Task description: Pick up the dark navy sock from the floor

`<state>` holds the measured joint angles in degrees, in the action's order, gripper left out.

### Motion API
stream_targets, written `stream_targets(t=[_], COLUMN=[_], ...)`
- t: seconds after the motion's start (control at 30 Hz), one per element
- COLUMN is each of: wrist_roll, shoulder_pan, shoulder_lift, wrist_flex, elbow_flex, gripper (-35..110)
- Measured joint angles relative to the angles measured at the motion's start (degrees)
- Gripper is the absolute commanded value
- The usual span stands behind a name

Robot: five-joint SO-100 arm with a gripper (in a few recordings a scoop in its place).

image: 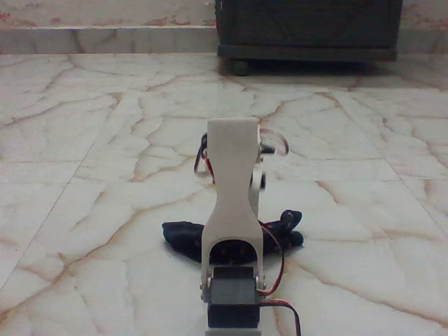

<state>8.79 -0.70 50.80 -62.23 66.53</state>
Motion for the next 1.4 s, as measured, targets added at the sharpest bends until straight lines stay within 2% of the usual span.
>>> stream_targets(t=[0.2, 0.5, 0.67, 0.8, 1.17, 1.4], wrist_roll=[-0.26, -7.38, -13.89, -15.47, -18.37, -20.39], shoulder_pan=[0.53, 1.05, 0.97, 0.97, 0.26, 0.26], shoulder_lift=[-6.06, -15.91, -17.05, -16.79, -0.97, 11.34], wrist_flex=[5.45, 22.85, 25.49, 26.10, 40.25, 41.66], elbow_flex=[-0.09, -2.20, -2.02, -1.14, 23.38, 36.74], gripper=[11, 8, 4, 2, 0, 0])
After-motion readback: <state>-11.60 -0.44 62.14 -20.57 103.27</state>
